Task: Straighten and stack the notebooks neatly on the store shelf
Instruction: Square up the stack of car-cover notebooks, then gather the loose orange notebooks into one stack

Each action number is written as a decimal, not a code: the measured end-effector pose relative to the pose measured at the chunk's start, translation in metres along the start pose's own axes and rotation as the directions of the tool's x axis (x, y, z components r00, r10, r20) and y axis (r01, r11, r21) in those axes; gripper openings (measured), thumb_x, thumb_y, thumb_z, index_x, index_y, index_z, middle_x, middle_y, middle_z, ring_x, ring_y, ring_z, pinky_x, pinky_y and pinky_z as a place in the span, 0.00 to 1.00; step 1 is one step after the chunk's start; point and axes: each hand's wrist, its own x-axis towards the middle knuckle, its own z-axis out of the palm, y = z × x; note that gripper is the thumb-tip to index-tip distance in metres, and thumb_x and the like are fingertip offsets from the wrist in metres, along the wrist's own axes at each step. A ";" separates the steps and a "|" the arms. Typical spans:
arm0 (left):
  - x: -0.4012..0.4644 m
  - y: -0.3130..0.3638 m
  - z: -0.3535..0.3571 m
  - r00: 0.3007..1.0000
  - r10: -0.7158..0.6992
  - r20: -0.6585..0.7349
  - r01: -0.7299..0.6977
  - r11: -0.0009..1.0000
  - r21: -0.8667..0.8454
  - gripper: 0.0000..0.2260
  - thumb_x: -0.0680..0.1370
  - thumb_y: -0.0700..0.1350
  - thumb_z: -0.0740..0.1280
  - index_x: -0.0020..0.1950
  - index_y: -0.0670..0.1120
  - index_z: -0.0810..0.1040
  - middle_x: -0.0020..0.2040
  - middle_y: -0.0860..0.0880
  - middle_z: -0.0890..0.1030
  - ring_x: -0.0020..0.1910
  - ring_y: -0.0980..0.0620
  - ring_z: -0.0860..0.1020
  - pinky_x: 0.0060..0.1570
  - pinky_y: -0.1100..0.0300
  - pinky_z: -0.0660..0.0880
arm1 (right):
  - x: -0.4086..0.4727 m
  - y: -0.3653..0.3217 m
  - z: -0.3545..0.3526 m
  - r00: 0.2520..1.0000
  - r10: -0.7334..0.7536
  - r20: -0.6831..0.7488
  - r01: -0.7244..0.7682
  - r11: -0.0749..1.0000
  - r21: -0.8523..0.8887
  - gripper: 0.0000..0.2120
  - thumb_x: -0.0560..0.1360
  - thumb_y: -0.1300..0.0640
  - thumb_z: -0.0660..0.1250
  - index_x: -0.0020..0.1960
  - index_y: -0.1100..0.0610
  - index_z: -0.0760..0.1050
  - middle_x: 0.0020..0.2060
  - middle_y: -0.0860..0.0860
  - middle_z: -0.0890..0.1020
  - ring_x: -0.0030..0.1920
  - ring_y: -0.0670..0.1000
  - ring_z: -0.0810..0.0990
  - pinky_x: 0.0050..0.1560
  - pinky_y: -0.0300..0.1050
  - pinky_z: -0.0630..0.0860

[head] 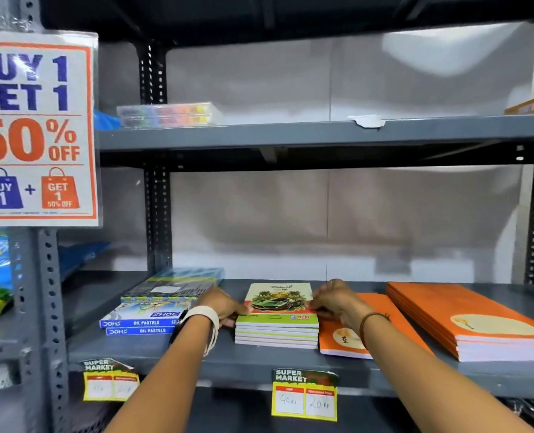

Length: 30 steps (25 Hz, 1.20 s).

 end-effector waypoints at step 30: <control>0.002 0.074 0.146 0.885 0.416 0.209 -0.323 0.226 0.919 0.27 0.71 0.61 0.64 0.65 0.47 0.73 0.65 0.47 0.74 0.66 0.45 0.69 0.61 0.49 0.67 | -0.022 0.018 -0.101 0.964 -0.162 -0.212 -0.186 0.162 -0.969 0.16 0.81 0.60 0.55 0.65 0.59 0.74 0.64 0.57 0.77 0.64 0.56 0.76 0.60 0.47 0.74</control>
